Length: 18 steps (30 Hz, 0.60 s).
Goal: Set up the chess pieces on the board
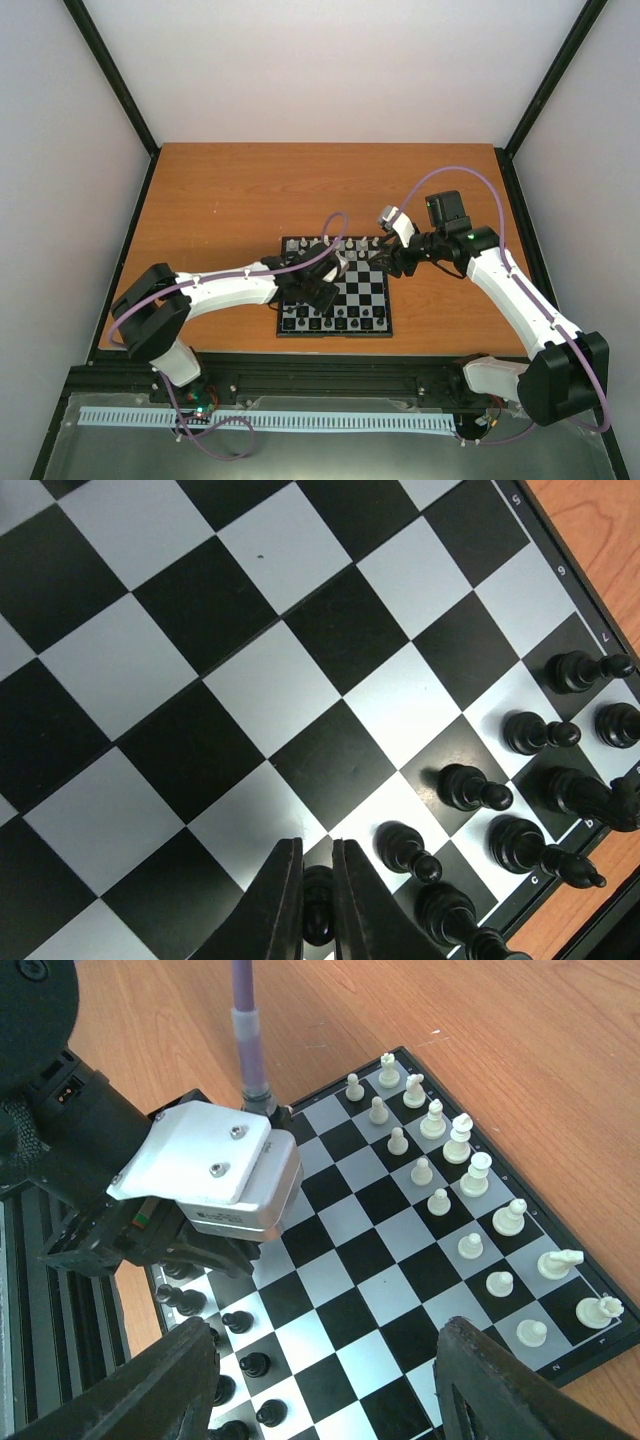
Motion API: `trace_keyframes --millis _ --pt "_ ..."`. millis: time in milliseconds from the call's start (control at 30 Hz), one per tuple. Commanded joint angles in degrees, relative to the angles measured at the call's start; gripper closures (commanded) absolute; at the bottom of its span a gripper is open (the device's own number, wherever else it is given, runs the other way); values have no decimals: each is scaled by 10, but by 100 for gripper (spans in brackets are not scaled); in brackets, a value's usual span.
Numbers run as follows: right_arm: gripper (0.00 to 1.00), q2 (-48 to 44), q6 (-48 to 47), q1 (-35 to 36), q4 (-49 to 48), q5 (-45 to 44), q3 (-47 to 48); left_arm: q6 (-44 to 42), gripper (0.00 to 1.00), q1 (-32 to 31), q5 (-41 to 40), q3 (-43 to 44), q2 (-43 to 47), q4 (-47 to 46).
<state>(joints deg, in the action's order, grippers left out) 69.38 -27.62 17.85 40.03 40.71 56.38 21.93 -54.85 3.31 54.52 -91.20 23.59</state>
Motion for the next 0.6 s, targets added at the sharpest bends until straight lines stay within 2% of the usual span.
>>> trace_keyframes --millis 0,567 --pt "40 1 -8 -5 -9 1 -5 -19 91 -10 17 32 -16 24" --pt "40 8 -14 -4 -5 3 -5 -14 91 -22 6 48 -44 63"
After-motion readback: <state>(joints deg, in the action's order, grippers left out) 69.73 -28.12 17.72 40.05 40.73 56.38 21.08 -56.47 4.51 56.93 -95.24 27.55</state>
